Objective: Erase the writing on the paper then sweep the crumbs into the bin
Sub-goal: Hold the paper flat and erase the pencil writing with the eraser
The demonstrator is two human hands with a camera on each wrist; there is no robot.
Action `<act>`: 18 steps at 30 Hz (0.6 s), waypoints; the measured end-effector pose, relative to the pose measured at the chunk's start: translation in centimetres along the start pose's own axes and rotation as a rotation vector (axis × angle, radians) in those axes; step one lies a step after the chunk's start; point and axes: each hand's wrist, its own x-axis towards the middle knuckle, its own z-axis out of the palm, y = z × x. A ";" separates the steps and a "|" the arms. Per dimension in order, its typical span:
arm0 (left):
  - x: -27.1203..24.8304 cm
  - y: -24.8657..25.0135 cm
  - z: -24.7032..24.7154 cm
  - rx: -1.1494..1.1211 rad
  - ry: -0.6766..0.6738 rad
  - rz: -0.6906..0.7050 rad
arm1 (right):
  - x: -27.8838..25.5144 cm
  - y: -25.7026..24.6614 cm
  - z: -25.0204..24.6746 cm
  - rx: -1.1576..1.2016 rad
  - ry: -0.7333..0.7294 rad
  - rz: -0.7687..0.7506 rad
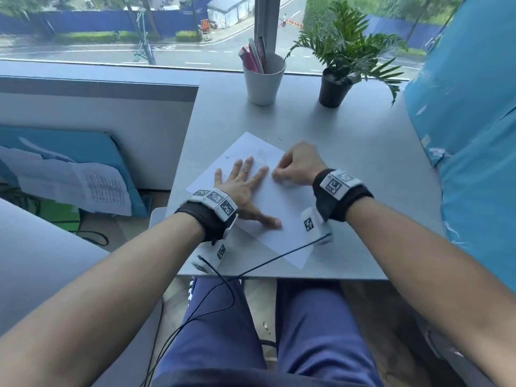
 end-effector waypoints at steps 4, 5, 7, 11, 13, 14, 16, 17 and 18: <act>0.1 0.0 -0.1 0.015 -0.022 0.004 | -1.5 -1.3 1.3 -0.121 -0.072 -0.082; 0.1 0.0 -0.1 0.017 -0.023 0.009 | -2.3 -1.6 1.6 -0.132 -0.137 -0.127; -0.1 0.0 -0.2 0.008 -0.023 0.010 | -1.5 -1.0 0.7 -0.131 -0.157 -0.094; -0.1 0.2 -0.1 0.002 -0.015 -0.006 | -0.3 -0.7 -0.4 -0.103 0.009 -0.008; 0.1 0.1 -0.1 0.012 -0.027 -0.001 | -2.0 -1.5 1.1 -0.140 -0.097 -0.095; 0.1 0.1 -0.1 0.017 -0.024 0.002 | -2.9 -1.7 1.6 -0.122 -0.158 -0.138; -0.1 0.1 -0.1 0.009 -0.024 0.000 | -2.2 -0.8 0.8 -0.110 -0.184 -0.104; -0.2 0.2 -0.2 0.004 -0.025 -0.002 | -1.1 -0.2 0.0 -0.084 -0.128 -0.058; -0.3 0.4 -0.3 0.004 -0.024 -0.005 | -0.4 0.3 -0.8 -0.058 -0.058 -0.021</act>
